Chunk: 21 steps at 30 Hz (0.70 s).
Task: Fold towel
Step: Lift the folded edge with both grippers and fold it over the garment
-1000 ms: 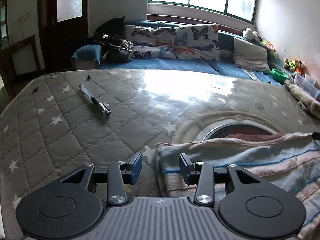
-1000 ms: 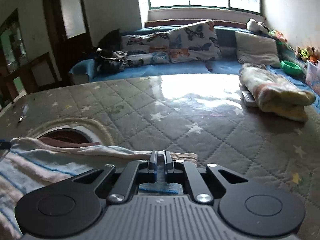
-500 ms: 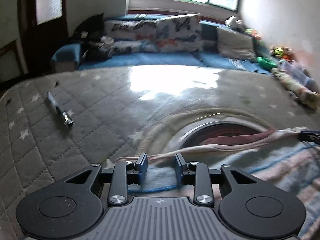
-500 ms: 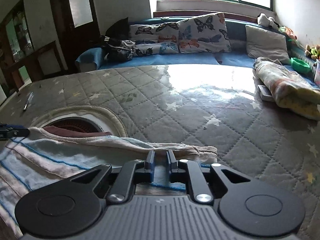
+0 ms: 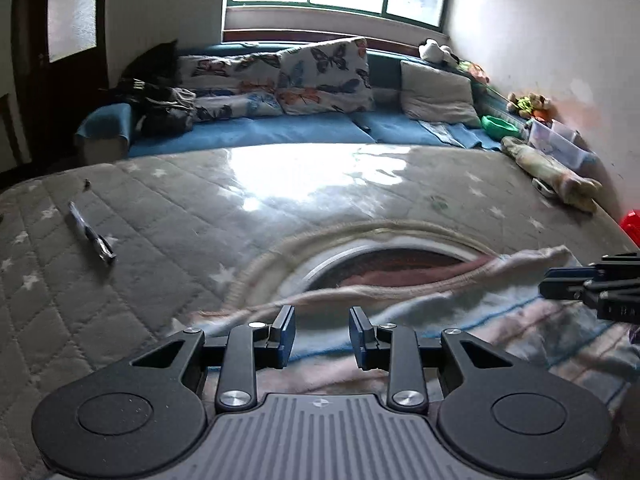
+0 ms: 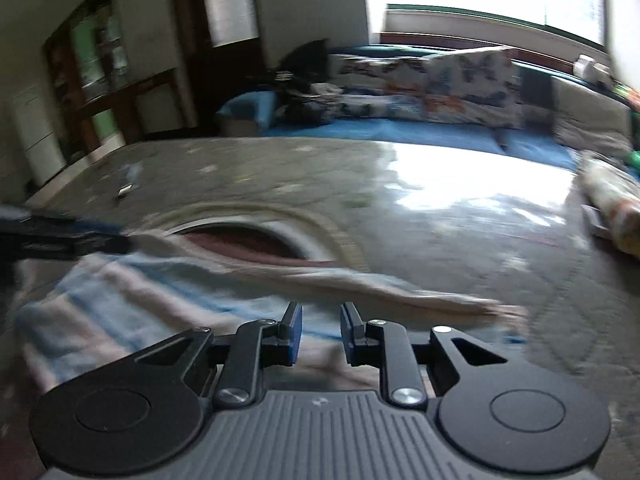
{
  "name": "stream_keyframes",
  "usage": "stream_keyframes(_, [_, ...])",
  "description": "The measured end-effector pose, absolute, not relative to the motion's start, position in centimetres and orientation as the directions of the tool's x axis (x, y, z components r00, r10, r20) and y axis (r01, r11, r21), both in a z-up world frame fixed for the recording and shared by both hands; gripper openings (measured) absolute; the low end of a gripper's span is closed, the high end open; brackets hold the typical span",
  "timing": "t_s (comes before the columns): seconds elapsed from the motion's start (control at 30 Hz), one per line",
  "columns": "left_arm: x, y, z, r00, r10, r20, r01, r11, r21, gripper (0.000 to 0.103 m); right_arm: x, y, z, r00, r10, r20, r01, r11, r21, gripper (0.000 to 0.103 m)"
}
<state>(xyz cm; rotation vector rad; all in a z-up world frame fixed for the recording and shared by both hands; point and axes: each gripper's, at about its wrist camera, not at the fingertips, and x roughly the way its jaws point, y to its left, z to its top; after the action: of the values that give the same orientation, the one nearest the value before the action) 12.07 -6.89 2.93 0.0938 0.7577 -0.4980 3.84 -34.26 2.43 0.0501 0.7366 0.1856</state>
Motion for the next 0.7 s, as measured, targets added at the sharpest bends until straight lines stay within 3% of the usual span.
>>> stream_keyframes(0.1, [12.5,-7.1,2.7,0.600,-0.412,-0.686,0.465,0.877,-0.121,0.032,3.4,-31.2,2.6,0.708,0.253,-0.659,-0.262,0.961,0.087,0.027])
stream_keyframes(0.3, [15.0,-9.0,1.9,0.536,-0.452,-0.713,0.489,0.855,-0.174,0.031,4.2,-25.3,2.7,0.659,0.362,-0.659,-0.438,0.897,0.054,0.027])
stream_keyframes(0.7, [15.8,-8.6,1.0,0.545,-0.441,-0.714,0.454,0.870,-0.191,0.029,-0.9,-21.8,1.5,0.535,0.421,-0.733,-0.601,0.799,0.020,0.029])
